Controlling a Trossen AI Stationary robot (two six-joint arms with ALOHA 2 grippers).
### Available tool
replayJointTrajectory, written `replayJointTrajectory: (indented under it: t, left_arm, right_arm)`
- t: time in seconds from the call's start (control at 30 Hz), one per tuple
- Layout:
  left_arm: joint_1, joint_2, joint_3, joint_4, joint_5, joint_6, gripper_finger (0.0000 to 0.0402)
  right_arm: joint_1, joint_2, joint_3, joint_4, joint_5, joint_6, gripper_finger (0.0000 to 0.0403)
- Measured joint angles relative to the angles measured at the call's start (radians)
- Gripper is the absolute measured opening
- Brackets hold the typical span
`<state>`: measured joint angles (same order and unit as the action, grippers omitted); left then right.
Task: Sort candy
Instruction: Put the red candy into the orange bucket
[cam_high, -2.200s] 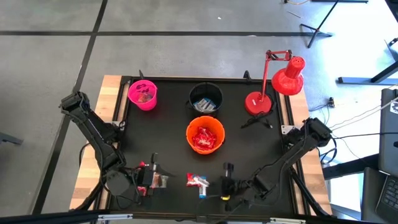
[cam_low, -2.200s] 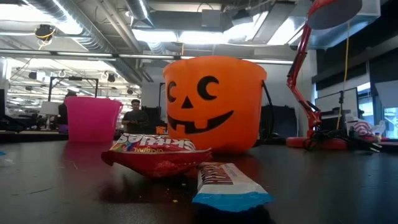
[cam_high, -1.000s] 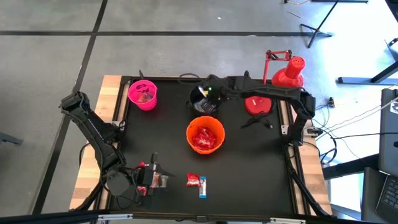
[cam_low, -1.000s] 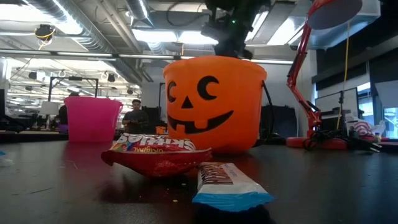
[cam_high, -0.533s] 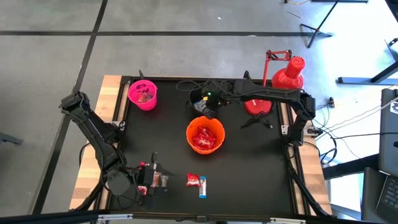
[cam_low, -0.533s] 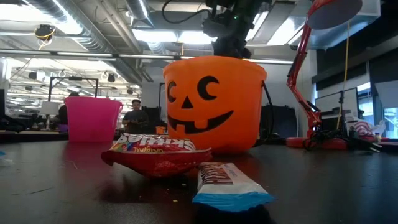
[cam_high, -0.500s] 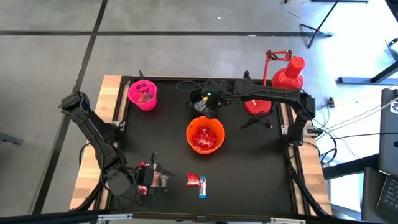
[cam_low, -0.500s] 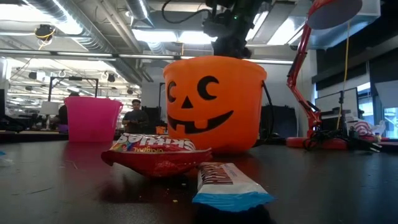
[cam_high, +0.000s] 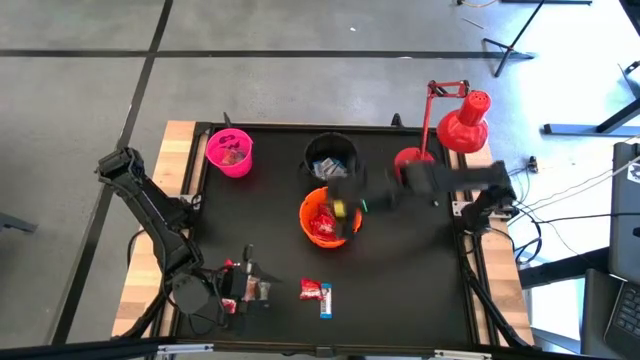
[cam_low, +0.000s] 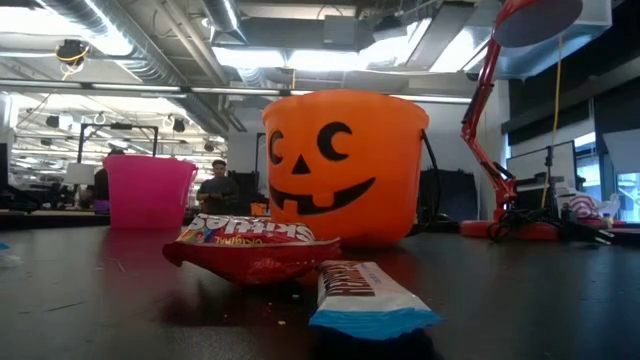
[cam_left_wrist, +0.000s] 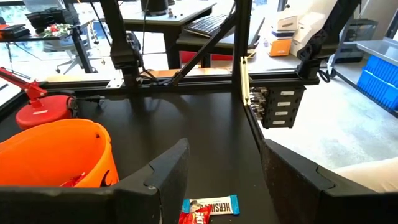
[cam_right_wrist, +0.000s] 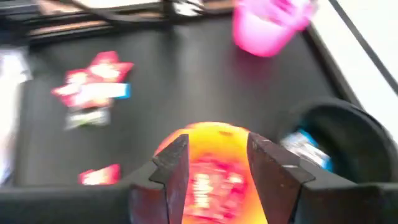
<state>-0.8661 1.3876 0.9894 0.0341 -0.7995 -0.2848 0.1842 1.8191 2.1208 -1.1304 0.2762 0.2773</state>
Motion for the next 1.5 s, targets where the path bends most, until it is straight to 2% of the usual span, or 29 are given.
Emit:
replayJointTrajectory:
  t: [0.23,0.43,0.7,0.93,1.1,1.3,1.4,1.5]
  left_arm:
    - [0.002,0.0,0.0,0.005,-0.004,0.0,0.0186]
    - [0.02,0.0,0.0,0.012,-0.006,0.0,0.0186]
    - [0.028,0.0,0.0,0.017,0.0,-0.008,0.0186]
    - [0.027,0.0,0.0,0.02,0.016,-0.028,0.0186]
    - [0.027,0.0,0.0,0.023,0.02,-0.03,0.0186]
    - [0.027,0.0,0.0,0.023,0.02,-0.03,0.0186]
    - [0.027,0.0,0.0,0.023,0.02,-0.03,0.0186]
    - [0.027,0.0,0.0,0.023,0.02,-0.029,0.0186]
  right_arm:
    - [0.35,0.03,-0.098,0.134,0.164,-0.023,0.015]
    - [0.484,0.125,-0.251,0.373,0.228,-0.025,0.015]
    - [0.461,0.291,-0.365,0.621,0.212,0.012,0.015]
    - [0.387,0.415,-0.367,0.636,0.074,0.087,0.015]
    - [0.349,0.454,-0.367,0.632,-0.003,0.17,0.015]
    - [0.339,0.47,-0.365,0.606,-0.027,0.19,0.0147]
    - [0.339,0.47,-0.365,0.605,-0.027,0.19,0.0123]
    - [0.339,0.47,-0.365,0.606,-0.034,0.19,0.0075]
